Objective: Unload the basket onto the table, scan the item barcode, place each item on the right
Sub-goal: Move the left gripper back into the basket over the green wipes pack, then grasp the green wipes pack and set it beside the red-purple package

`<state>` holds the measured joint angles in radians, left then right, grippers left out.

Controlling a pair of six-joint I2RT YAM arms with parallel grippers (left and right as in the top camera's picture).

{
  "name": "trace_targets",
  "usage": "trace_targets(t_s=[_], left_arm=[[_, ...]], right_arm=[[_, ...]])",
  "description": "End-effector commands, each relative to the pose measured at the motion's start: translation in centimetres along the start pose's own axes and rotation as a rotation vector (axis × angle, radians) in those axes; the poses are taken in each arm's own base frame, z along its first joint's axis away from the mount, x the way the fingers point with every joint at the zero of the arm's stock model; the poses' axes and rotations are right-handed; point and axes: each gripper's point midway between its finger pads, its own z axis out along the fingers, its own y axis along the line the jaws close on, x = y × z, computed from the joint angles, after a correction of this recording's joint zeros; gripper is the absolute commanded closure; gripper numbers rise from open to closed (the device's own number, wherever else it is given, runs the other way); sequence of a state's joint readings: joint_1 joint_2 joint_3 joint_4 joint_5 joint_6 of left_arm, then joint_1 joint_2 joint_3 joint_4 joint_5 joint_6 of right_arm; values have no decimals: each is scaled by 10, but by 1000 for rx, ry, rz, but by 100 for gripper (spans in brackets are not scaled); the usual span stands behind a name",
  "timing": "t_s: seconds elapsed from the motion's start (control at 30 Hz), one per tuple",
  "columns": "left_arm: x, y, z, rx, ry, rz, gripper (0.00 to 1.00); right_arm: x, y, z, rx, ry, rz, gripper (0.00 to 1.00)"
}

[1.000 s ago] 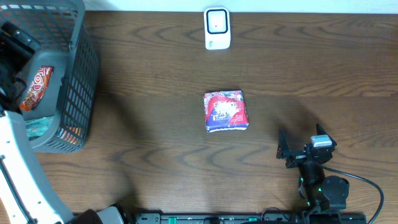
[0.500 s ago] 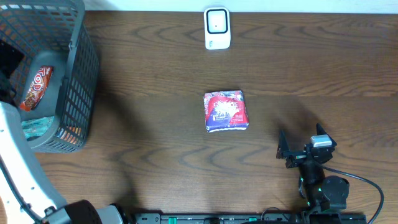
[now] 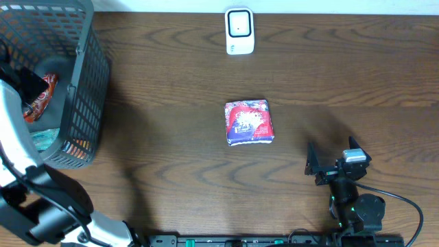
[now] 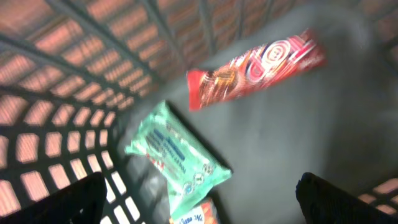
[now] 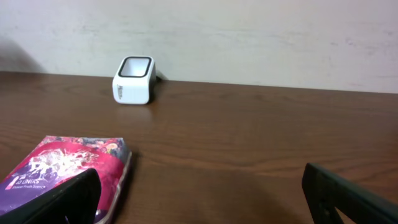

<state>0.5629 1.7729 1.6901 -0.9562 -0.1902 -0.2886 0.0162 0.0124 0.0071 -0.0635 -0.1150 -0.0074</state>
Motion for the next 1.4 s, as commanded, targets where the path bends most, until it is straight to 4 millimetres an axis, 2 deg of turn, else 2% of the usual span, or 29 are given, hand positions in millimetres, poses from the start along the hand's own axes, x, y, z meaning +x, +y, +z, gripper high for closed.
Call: trace_targets(t_s=[0.0,0.1,0.2,0.27,0.6,0.7,0.73,0.8,0.9,0.93,1.07,1.2,1.37], left_arm=[[19,4,32,-67,108,-22,2],[34,12,51,-140,177,-20,2],[52,30,67,-276,235,-91,2],[66,30,84,-304,293,-80,2],[106,33,130,-369,431,-26,0],[110,33,134,-375,444,-21,11],[110,33,134,-375,444,-20,16],[109,33,133,-370,446,-2,35],[107,33,132,-360,450,35,81],[107,33,131,-360,451,36,91],[98,31,119,-351,448,31,92],[81,26,97,-300,405,2,93],[48,6,48,-119,275,-77,93]], right_arm=[[1,-1,0,4,1,14,1],[1,-1,0,5,1,14,1],[1,-1,0,4,1,14,1],[1,-1,0,5,1,14,1],[1,-1,0,4,1,14,1],[1,-1,0,4,1,14,1],[1,-1,0,4,1,14,1],[1,-1,0,4,1,14,1],[1,-1,0,4,1,14,1],[1,-1,0,4,1,14,1],[1,-1,0,4,1,14,1],[1,-1,0,4,1,14,1],[1,-1,0,4,1,14,1]])
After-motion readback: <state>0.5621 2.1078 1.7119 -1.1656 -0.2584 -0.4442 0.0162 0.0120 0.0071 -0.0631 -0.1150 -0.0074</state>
